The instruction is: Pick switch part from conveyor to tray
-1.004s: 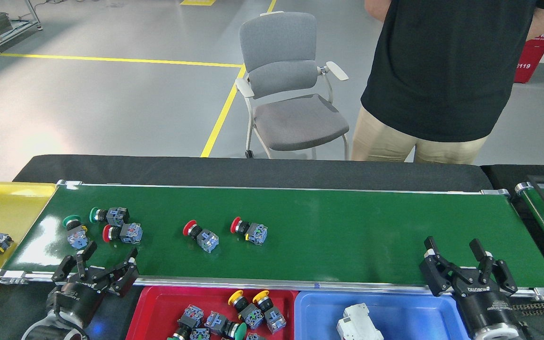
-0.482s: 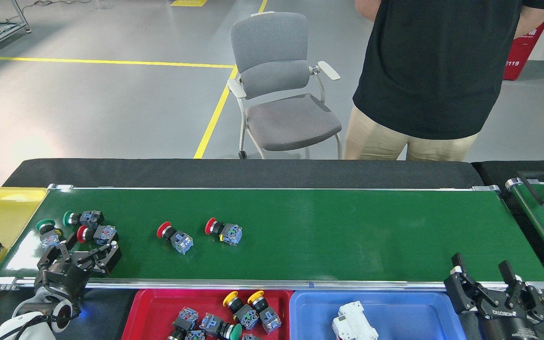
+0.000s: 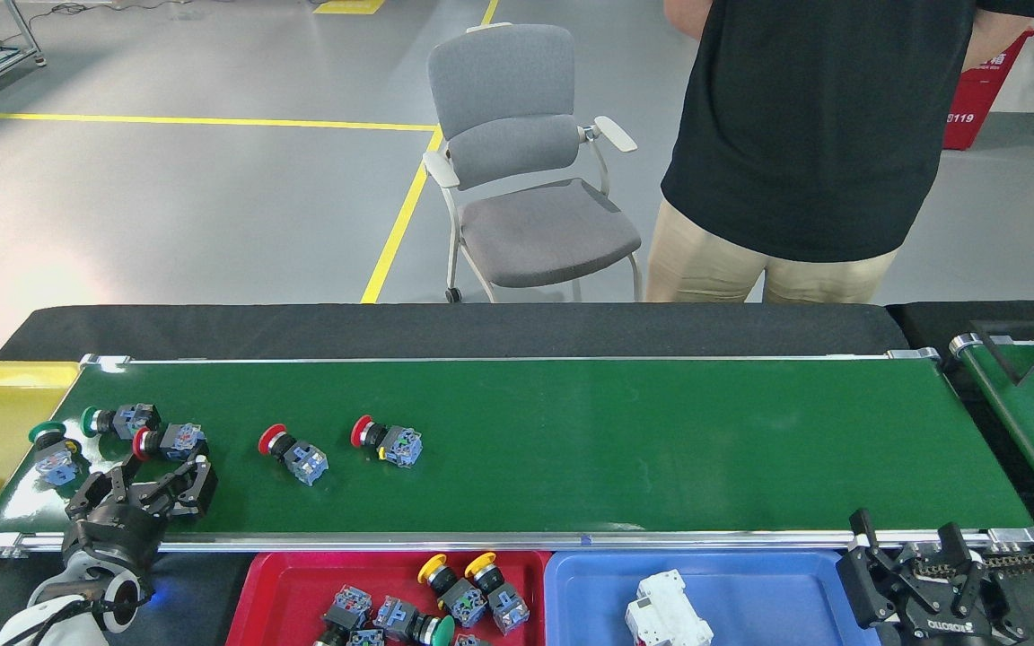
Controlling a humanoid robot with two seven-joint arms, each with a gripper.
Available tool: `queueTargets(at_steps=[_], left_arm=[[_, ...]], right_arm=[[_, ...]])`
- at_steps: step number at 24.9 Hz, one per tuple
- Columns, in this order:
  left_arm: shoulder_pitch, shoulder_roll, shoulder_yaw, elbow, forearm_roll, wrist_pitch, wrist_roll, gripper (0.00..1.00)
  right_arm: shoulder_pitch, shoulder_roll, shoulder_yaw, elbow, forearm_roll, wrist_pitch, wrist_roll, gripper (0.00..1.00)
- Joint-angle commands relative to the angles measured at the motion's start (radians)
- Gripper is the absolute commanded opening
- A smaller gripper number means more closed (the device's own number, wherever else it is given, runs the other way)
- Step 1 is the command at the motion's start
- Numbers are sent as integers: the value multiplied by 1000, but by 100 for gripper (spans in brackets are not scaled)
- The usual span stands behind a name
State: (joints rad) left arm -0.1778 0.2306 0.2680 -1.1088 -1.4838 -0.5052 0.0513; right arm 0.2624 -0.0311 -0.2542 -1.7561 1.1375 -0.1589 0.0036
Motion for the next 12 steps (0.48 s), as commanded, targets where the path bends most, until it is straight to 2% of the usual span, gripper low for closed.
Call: queueTargets(at_steps=[1, 3, 4, 6, 7, 8, 10, 12], left_arm=[[83, 6, 2, -150, 27, -145, 12, 19], [230, 1, 2, -327, 46, -231, 12, 27], [297, -8, -1, -396, 48, -263, 10, 36], [406, -54, -7, -513, 46, -280, 8, 65], [448, -80, -12, -557, 46, -280, 7, 89], [480, -114, -13, -594, 46, -280, 8, 100], [500, -158, -12, -622, 48, -280, 8, 100], [498, -162, -10, -618, 46, -280, 8, 100]], right_arm=[[-2, -3, -2, -14, 1, -8, -7, 99], [-2, -4, -2, -16, 1, -8, -7, 100], [-2, -6, -2, -14, 1, -8, -7, 100], [-2, -9, -2, -16, 1, -11, -7, 100], [-2, -10, -2, -16, 1, -13, -8, 100], [-2, -12, -4, -14, 1, -14, -7, 100], [-2, -16, -7, -14, 1, -14, -7, 100], [0, -16, -7, -14, 1, -16, -8, 100]])
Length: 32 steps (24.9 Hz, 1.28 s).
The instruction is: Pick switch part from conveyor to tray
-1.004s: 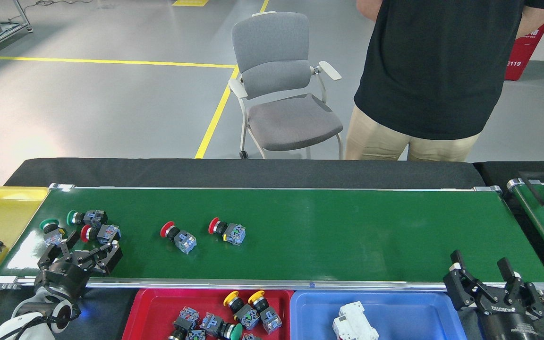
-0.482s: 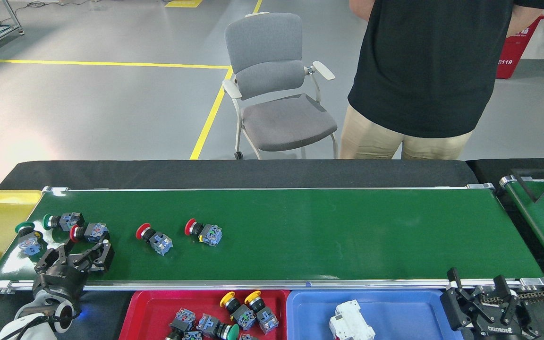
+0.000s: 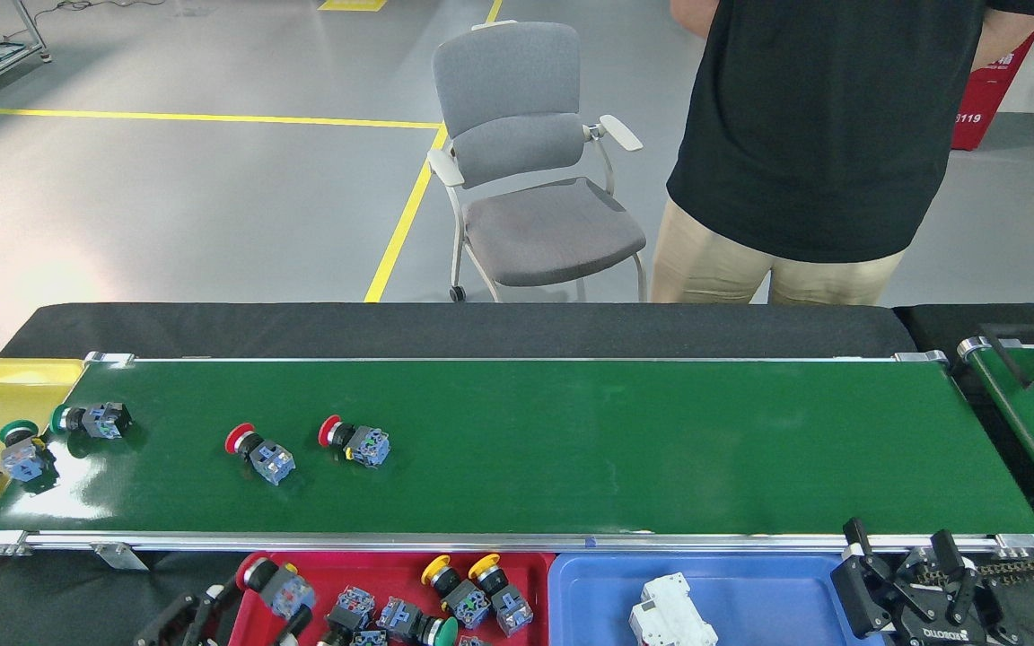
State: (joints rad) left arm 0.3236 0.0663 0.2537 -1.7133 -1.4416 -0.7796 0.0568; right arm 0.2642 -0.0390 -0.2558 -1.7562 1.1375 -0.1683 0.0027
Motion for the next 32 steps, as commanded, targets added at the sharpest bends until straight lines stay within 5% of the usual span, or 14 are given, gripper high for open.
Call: queueTargets(at_steps=[1, 4, 7, 12, 25, 32], left_arm=[[-6, 3, 9, -11, 4, -6, 3, 100], [-29, 1, 32, -3, 4, -4, 3, 100], [-64, 0, 122, 15, 3, 132, 3, 100], [-192, 76, 182, 222, 7, 230, 0, 100], [-353, 158, 125, 390, -3, 238, -38, 100], [-512, 211, 45, 587, -3, 342, -46, 100]], right_arm=[[0, -10, -5, -14, 1, -7, -7, 100], [1, -10, -5, -14, 1, -7, -7, 100], [1, -12, -5, -14, 1, -7, -7, 100], [1, -12, -5, -14, 1, -7, -7, 100], [1, -12, -5, -14, 1, -39, -7, 100], [1, -10, -5, -14, 1, -39, -7, 100]])
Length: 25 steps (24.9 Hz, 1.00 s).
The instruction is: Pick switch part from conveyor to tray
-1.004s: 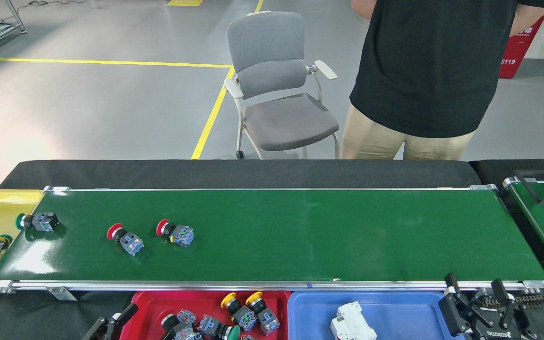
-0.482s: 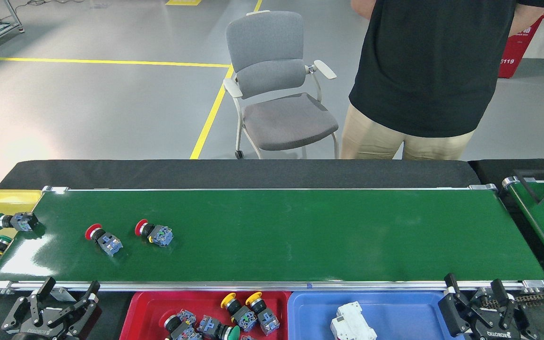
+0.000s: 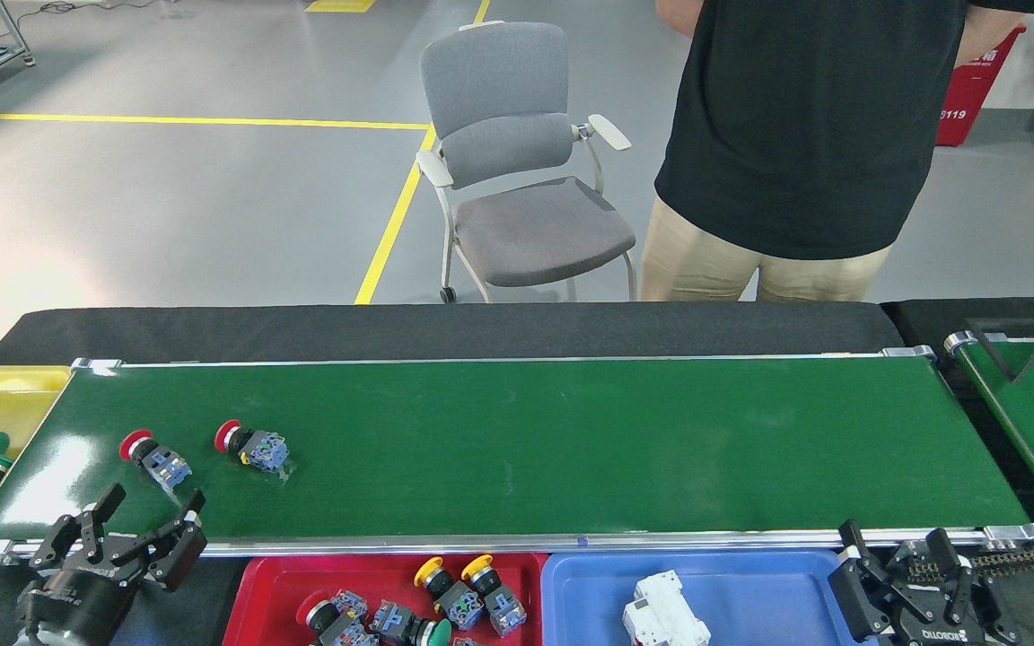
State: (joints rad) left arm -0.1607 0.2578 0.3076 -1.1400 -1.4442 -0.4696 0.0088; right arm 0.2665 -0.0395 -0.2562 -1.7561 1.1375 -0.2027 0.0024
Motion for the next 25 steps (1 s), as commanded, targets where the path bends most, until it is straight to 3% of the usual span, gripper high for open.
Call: queueTargets(at_steps=[1, 5, 6, 8, 9, 11, 17, 22, 25], left_arm=[[-52, 32, -22, 54, -1, 55, 2, 100], [-146, 43, -62, 186, 1, 111, 7, 95], [-168, 43, -62, 220, 1, 118, 10, 80], [-178, 44, -62, 250, 8, 106, 14, 34], [-178, 46, -62, 252, 13, 101, 16, 22], [-175, 43, -56, 247, 18, 74, 26, 12], [-82, 32, -61, 100, 30, 32, 86, 7], [184, 24, -59, -240, 122, -188, 80, 8], [366, 24, -48, -426, 143, -316, 79, 14]], right_arm=[[-1, -10, -5, -14, 1, -4, -7, 100], [-1, -10, -5, -14, 1, -4, -7, 100], [-1, -10, -5, -14, 1, -4, -7, 100], [-1, -10, -5, -14, 1, -4, -7, 100], [-1, -10, -5, -14, 1, -4, -7, 100], [-1, -10, -5, -14, 1, -4, -7, 100], [0, -11, -5, -14, 1, -4, -7, 100], [3, -11, -8, -14, 1, -4, -7, 100], [8, -16, -9, -14, 1, -4, -7, 100]])
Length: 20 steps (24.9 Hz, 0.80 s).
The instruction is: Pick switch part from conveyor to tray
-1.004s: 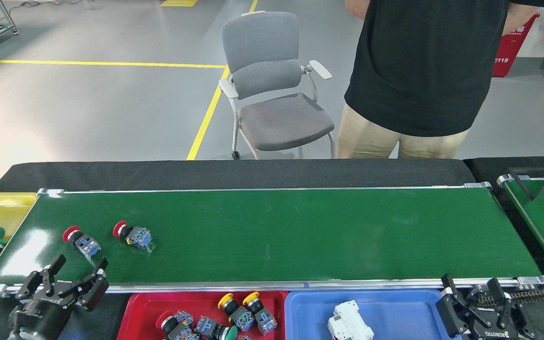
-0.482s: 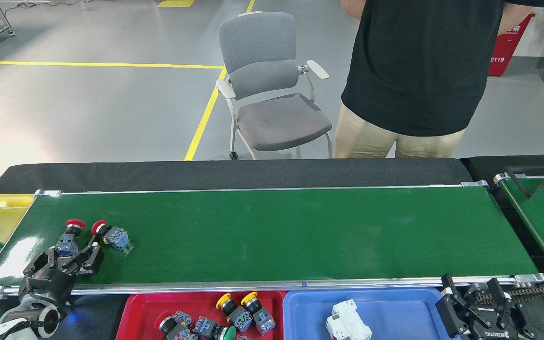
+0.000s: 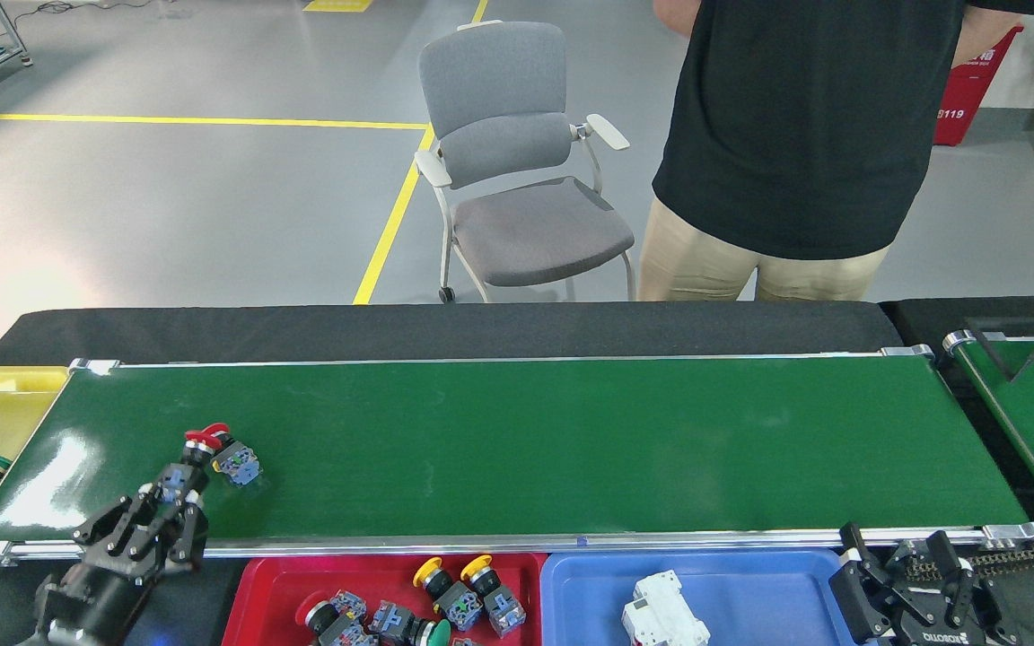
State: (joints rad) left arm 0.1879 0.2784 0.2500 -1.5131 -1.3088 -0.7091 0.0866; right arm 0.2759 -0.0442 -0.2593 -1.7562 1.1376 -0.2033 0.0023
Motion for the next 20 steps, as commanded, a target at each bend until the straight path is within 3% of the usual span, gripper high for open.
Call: queueTargets(at_steps=[1, 3, 4, 6, 7, 8, 11, 18, 20], left_arm=[[74, 2, 12, -102, 10, -76, 1, 20], [168, 2, 12, -170, 10, -76, 1, 38], [194, 1, 12, -187, 10, -76, 1, 58], [214, 1, 12, -206, 10, -76, 1, 73], [214, -2, 15, -208, 10, -76, 2, 94], [214, -10, 18, -210, 10, -76, 4, 100], [217, -61, 41, -210, 10, -76, 4, 100], [186, -79, 115, -197, -3, -76, -1, 100], [139, -71, 120, -171, -7, 39, -1, 100]], right_arm=[[-1, -11, -6, -14, 1, -4, -7, 100], [0, -11, -8, -14, 1, -4, -7, 100], [0, -11, -8, -14, 1, -4, -7, 100], [0, -11, -9, -14, 1, -2, -7, 100], [2, -11, -9, -14, 1, -2, -7, 100], [2, -11, -9, -14, 1, -2, -7, 100], [2, -11, -9, -14, 1, -2, -7, 100], [5, -13, -9, -14, 1, -4, -7, 100], [5, -13, -9, -14, 1, -4, -7, 100]])
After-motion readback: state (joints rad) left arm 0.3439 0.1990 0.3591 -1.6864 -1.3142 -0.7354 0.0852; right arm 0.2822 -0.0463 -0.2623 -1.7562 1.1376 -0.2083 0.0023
